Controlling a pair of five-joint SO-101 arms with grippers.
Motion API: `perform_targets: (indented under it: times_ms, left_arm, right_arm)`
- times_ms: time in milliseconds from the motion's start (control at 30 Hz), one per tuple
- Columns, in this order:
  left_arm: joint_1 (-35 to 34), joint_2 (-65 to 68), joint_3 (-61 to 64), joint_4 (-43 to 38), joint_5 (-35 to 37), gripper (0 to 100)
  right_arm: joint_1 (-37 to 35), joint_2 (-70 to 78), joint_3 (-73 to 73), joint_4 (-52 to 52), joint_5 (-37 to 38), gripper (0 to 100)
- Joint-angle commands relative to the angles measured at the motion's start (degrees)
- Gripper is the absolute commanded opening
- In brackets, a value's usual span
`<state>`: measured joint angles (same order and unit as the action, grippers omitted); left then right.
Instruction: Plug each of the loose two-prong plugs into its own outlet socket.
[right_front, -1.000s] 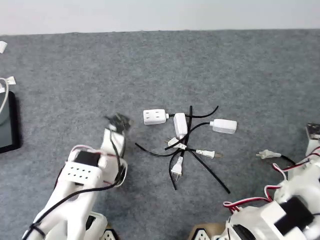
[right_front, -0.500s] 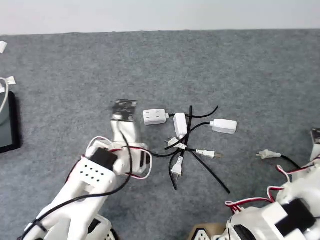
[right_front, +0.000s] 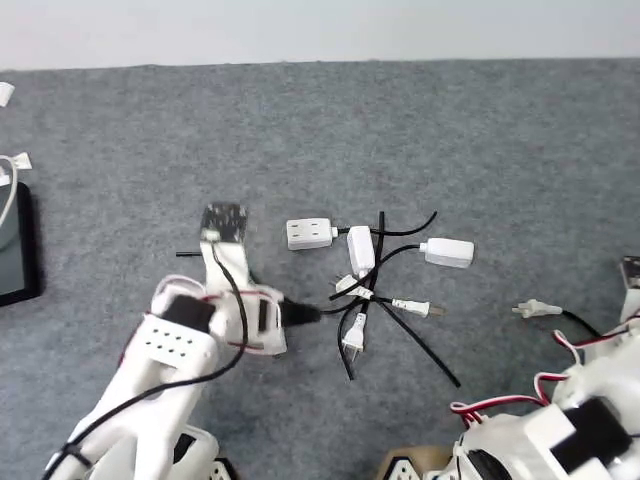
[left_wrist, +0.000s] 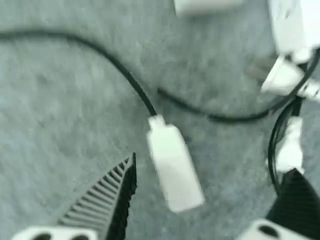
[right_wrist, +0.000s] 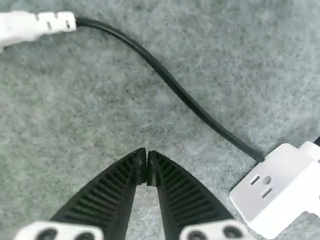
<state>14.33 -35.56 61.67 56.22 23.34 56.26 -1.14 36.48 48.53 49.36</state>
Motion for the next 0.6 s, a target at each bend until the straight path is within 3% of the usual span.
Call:
perform_targets:
  times_ms: [0,133,200,300,433,567]
  left_arm:
    - [-2.8,-0.5,-11.6,4.7,-6.1,37]
    - [2.3,-0.4,-17.3,10.4,-10.1,30]
    - [7.3,-0.3,-15.5,9.9,-10.5,20]
    - [12.0,0.1,-8.9,2.5,-10.5,1]
    - [12.2,0.1,1.5,-9.3,-10.1,4]
    - [9.8,0.1,5.7,-13.3,-10.1,4]
  right_arm:
    - [0.3,-2.4,0.6,-3.6,0.6,1.0]
    - [0.4,-2.4,1.8,-5.5,0.6,1.0]
    - [0.4,-2.4,1.8,-5.2,0.6,1.0]
    - [0.4,-2.4,2.5,-5.2,0.6,1.0]
    - [0.4,-2.4,3.7,-5.6,0.6,1.0]
    - [0.1,-2.7,3.8,-5.6,0.6,1.0]
